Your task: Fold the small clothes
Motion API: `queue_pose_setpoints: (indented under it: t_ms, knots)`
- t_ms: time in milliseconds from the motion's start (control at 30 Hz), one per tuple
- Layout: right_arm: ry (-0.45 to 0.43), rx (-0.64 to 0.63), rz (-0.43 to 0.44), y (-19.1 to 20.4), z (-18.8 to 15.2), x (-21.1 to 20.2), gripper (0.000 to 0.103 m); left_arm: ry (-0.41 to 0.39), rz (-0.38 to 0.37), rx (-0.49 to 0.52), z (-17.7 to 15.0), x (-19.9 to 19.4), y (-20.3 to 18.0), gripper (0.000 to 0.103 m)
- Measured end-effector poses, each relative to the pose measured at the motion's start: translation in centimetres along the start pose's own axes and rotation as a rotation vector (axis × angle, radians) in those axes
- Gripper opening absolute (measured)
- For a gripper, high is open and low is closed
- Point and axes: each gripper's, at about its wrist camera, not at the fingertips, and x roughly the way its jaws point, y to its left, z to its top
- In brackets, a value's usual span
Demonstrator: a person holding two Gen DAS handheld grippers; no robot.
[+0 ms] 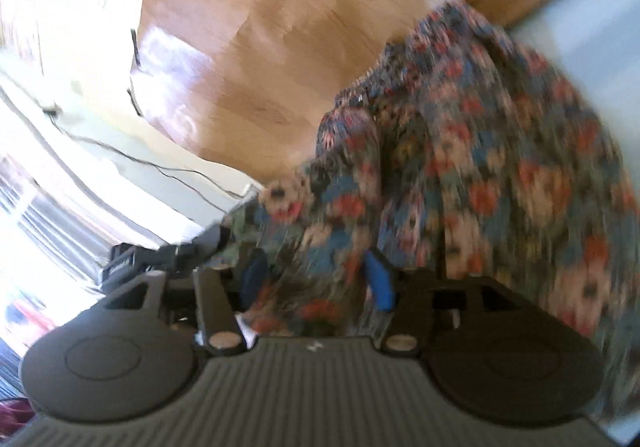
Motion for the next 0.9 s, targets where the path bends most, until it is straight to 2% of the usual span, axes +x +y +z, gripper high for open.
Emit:
queue_pose_setpoints:
  t_ms: [100,233,300,433,567,600,633,667,700,767,833,900]
  knots:
    - [0.002,0.114,0.067,-1.8,-1.4,-0.7,0.064,-0.033,-0.013,-0.021,-0.1,0.7,0.0,0.009]
    - [-0.083,0.223,0.149,-3.8,-2.4,-3.5,0.072,-0.070,-0.009,-0.033,0.3,1.5,0.2,0.009]
    - [-0.092,0.268,0.198,-4.2,-2.9,-3.7,0.073,-0.083,-0.005,-0.024,0.7,1.9,-0.1,0.009]
    - [-0.083,0.319,0.285,-4.1,-2.6,-1.3,0.084,-0.089,-0.004,0.002,0.7,2.8,-0.8,0.009]
    - [-0.133,0.404,0.335,-4.3,-0.8,1.7,0.085,-0.059,0.048,0.029,-0.1,3.6,-0.7,0.009]
    - [-0.141,0.425,0.330,-4.7,-0.1,1.7,0.081,-0.044,0.064,0.035,-0.4,3.8,-0.6,0.009]
    - [-0.151,0.426,0.306,-4.9,0.7,2.0,0.050,-0.023,0.087,0.042,-0.6,4.0,-0.5,0.008]
    - [-0.154,0.395,0.281,-4.6,1.8,2.4,0.012,-0.009,0.142,0.051,-0.7,4.2,-0.4,0.009]
    - [-0.157,0.348,0.212,-4.2,3.2,2.4,0.009,0.020,0.164,0.062,-0.6,4.2,-0.2,0.015]
    - [-0.202,0.185,0.054,-2.5,6.6,1.7,0.008,0.052,0.177,0.079,-0.2,3.4,0.0,0.018]
    - [-0.242,0.038,-0.059,-0.9,10.6,1.1,0.008,0.019,0.223,0.165,1.0,1.4,-0.6,0.018]
    - [-0.245,-0.116,-0.166,0.8,14.5,1.2,0.008,-0.060,0.312,0.261,2.6,-1.4,-1.5,0.022]
